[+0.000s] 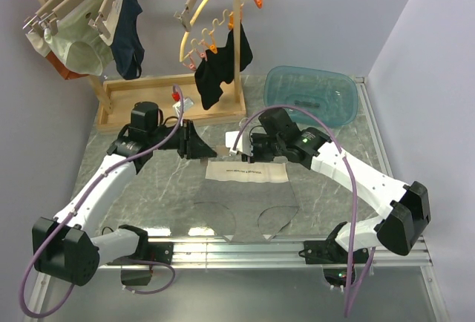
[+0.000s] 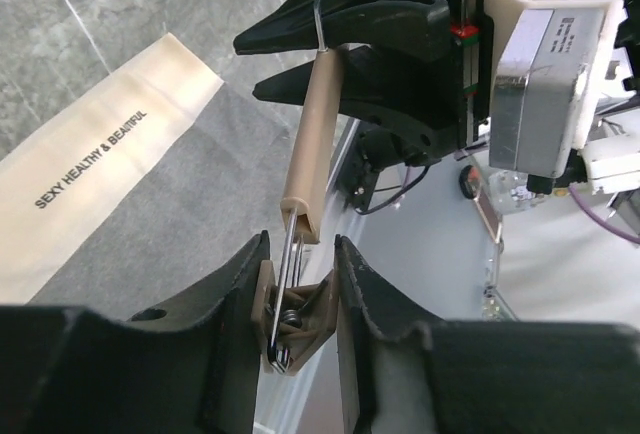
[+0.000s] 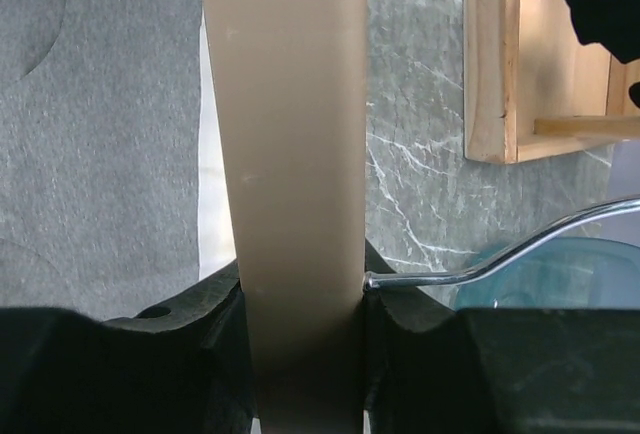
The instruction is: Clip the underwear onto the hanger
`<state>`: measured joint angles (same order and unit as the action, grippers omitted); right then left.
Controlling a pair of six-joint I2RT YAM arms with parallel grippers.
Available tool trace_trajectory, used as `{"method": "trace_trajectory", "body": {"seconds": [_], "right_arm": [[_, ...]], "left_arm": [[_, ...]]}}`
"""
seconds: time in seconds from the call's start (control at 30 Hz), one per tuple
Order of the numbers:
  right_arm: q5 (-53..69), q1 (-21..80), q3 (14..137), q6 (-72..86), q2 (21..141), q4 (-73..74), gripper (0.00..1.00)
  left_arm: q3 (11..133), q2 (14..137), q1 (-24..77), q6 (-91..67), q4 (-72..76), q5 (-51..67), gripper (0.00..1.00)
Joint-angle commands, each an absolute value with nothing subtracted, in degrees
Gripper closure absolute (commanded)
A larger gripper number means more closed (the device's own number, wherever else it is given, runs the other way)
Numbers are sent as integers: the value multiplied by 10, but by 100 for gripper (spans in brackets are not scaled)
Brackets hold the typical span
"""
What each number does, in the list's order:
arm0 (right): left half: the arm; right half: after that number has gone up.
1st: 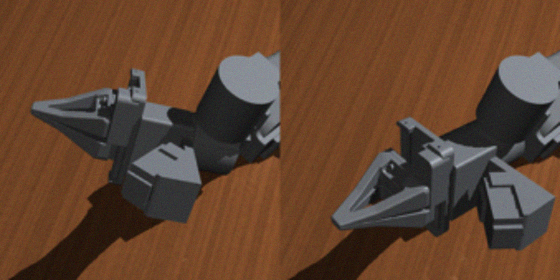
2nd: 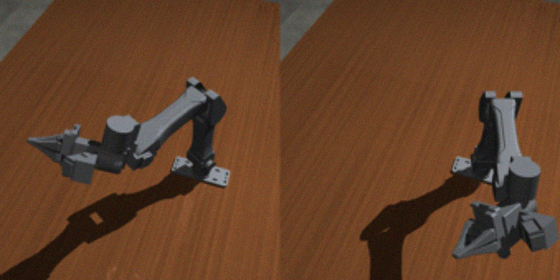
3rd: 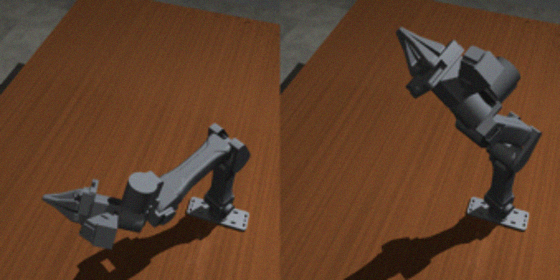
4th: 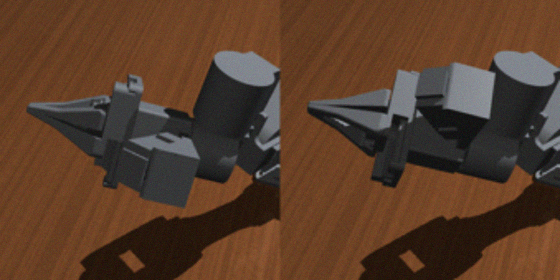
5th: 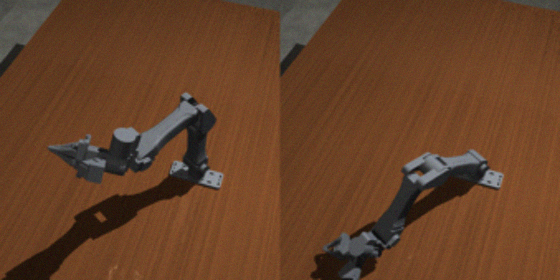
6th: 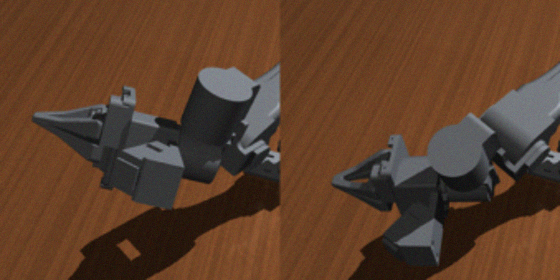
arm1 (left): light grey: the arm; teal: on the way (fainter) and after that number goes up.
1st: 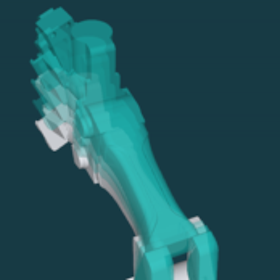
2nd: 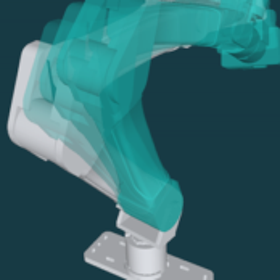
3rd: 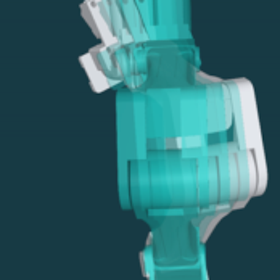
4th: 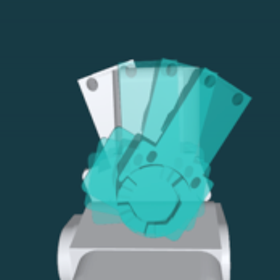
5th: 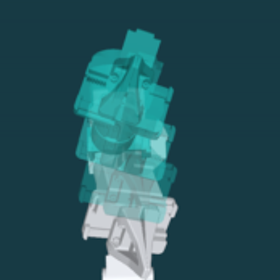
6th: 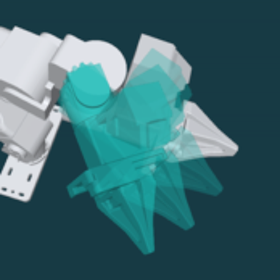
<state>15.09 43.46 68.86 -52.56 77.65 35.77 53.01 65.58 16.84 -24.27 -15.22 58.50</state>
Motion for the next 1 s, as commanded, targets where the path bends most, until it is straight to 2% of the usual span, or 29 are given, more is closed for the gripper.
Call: {"method": "trace_trajectory", "body": {"seconds": [0.0,0.07,0.3,0.33,0.37,0.47,0.5,0.67,0.87,0.97], "right_arm": [[147,430,682,-531,753,357,100],[144,429,679,-531,751,353,100],[139,422,678,-541,756,347,100],[141,421,681,-543,755,355,100],[144,419,684,-545,755,359,100],[145,418,685,-550,756,369,100],[146,417,685,-551,756,372,100],[146,417,682,-551,755,375,100],[149,416,681,-549,751,376,100],[156,416,687,-547,754,380,100]], "left_arm": [[534,651,163,-255,-112,602,92],[526,652,163,-265,-98,604,100],[493,655,163,-307,-60,614,100],[504,663,162,-301,-74,612,96],[510,666,161,-281,-89,609,84],[528,667,155,-257,-123,606,61],[533,666,153,-248,-138,608,58],[556,671,150,-211,-174,619,50],[548,671,150,-217,-158,621,50],[547,674,150,-219,-150,623,45]]}}
